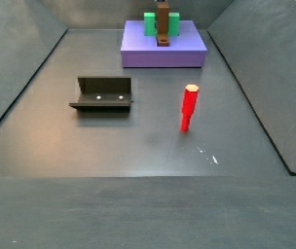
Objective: Pick up the blue object. Move up. Move to above the board. Insert the blue object.
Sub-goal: Insert the blue object.
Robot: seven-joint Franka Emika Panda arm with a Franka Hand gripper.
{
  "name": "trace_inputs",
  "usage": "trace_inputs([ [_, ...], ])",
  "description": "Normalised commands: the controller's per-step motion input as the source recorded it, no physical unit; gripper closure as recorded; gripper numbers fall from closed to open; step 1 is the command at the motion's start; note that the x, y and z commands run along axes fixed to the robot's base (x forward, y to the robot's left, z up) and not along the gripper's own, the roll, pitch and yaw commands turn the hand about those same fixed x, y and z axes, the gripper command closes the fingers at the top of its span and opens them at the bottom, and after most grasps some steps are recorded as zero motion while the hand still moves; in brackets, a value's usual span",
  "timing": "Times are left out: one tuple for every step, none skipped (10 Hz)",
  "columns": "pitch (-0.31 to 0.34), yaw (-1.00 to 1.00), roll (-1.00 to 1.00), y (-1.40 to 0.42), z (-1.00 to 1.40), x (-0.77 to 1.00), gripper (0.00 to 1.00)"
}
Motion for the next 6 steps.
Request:
trace_inputs([
  [0.011, 0.00, 0.17, -0.08, -0.20, 0.09, 1.00],
  [0.036, 0.00, 0.17, 0.00, -0.25, 0.18, 1.00],
  [0.043, 0.00, 0.17, 0.00, -0.27, 0.21, 1.00],
  [0.050, 0.00, 0.17, 0.00, -0.23, 0.27, 1.00],
  [0.031, 0.00, 0.15, -0.02, -0.25, 0.22, 1.00],
  [0.004, 0.00, 0.13, -0.09, -0.23, 0.00, 1.00],
])
